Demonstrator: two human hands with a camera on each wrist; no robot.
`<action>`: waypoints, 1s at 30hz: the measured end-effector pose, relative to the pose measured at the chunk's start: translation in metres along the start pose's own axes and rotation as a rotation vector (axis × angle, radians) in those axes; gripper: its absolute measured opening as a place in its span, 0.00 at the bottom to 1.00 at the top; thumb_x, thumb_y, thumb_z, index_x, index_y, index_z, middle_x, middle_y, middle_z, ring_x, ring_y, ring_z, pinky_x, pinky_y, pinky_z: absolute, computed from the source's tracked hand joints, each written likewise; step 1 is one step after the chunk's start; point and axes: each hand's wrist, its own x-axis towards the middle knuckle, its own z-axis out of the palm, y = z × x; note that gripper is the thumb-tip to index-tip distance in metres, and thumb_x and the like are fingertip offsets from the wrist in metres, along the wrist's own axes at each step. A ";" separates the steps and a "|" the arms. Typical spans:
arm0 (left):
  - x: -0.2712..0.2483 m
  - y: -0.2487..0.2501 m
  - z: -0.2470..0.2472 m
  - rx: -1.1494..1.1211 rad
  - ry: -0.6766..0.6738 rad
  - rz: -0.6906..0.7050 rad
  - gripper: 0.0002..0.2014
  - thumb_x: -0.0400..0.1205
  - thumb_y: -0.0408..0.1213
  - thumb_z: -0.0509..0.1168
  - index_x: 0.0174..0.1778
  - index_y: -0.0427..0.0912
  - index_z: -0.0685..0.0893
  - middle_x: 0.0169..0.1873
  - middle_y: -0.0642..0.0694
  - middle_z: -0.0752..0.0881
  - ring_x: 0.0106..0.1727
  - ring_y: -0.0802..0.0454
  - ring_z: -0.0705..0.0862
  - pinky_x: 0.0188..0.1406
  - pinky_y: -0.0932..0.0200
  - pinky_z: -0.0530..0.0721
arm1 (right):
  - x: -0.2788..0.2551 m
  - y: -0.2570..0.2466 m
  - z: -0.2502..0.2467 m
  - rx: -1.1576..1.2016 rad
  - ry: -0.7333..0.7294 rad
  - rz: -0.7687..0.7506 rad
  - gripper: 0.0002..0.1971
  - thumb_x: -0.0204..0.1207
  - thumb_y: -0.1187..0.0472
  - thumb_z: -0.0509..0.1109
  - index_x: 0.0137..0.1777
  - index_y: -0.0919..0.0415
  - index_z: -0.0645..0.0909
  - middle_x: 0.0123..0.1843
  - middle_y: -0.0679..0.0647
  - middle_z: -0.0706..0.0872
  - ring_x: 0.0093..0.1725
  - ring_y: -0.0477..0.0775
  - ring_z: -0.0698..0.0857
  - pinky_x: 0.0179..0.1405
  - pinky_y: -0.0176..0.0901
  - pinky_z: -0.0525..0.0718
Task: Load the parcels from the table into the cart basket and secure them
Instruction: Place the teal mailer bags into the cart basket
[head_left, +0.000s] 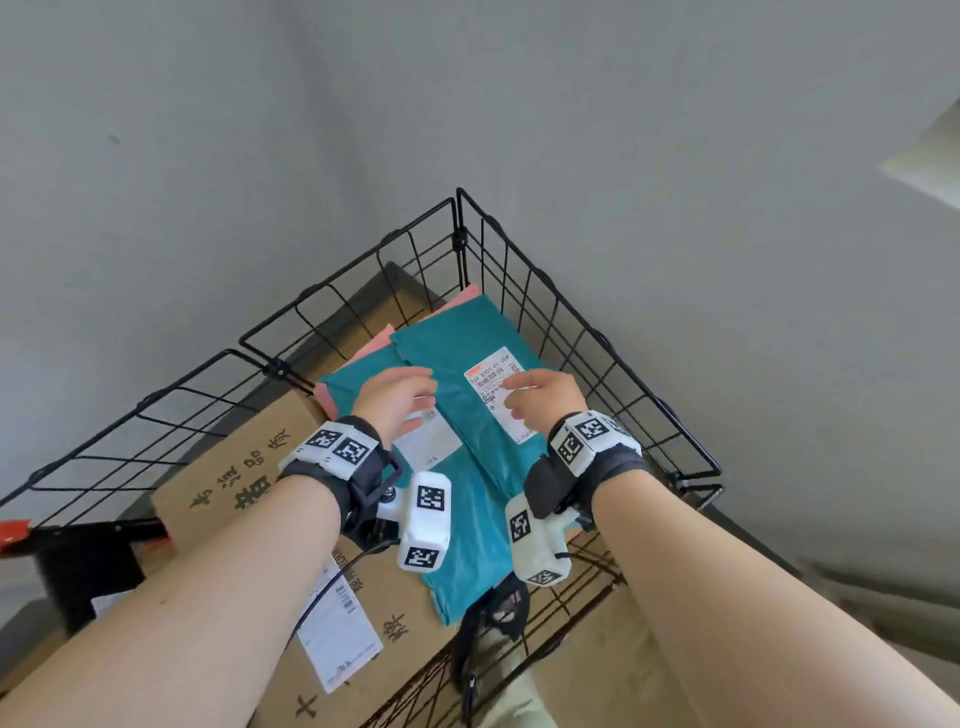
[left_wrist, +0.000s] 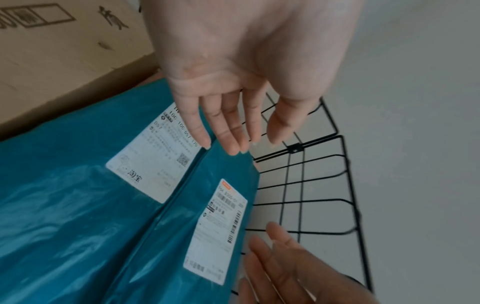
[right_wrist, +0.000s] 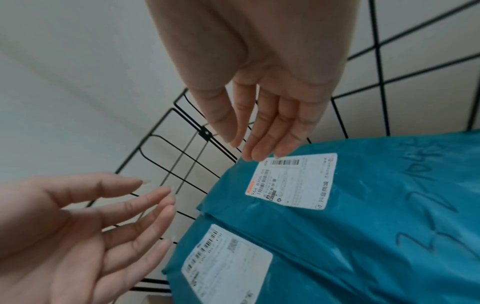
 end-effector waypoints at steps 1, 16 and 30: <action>-0.011 0.002 -0.002 0.002 -0.016 0.023 0.06 0.79 0.30 0.66 0.45 0.47 0.83 0.39 0.47 0.83 0.45 0.52 0.84 0.47 0.58 0.79 | -0.012 -0.001 -0.001 0.021 0.021 -0.005 0.14 0.72 0.66 0.67 0.32 0.45 0.81 0.49 0.56 0.87 0.48 0.57 0.85 0.55 0.48 0.84; -0.262 -0.038 -0.045 0.082 -0.308 0.411 0.10 0.79 0.26 0.62 0.41 0.46 0.83 0.35 0.47 0.83 0.35 0.57 0.81 0.37 0.63 0.77 | -0.319 0.048 -0.001 0.436 0.247 -0.233 0.10 0.77 0.75 0.62 0.45 0.62 0.82 0.31 0.57 0.82 0.15 0.40 0.76 0.19 0.29 0.74; -0.474 -0.152 0.024 0.243 -0.661 0.538 0.10 0.81 0.26 0.60 0.41 0.45 0.83 0.39 0.48 0.83 0.38 0.56 0.81 0.40 0.63 0.78 | -0.564 0.197 -0.053 0.535 0.623 -0.295 0.10 0.76 0.74 0.62 0.43 0.63 0.84 0.33 0.56 0.83 0.29 0.49 0.77 0.28 0.34 0.76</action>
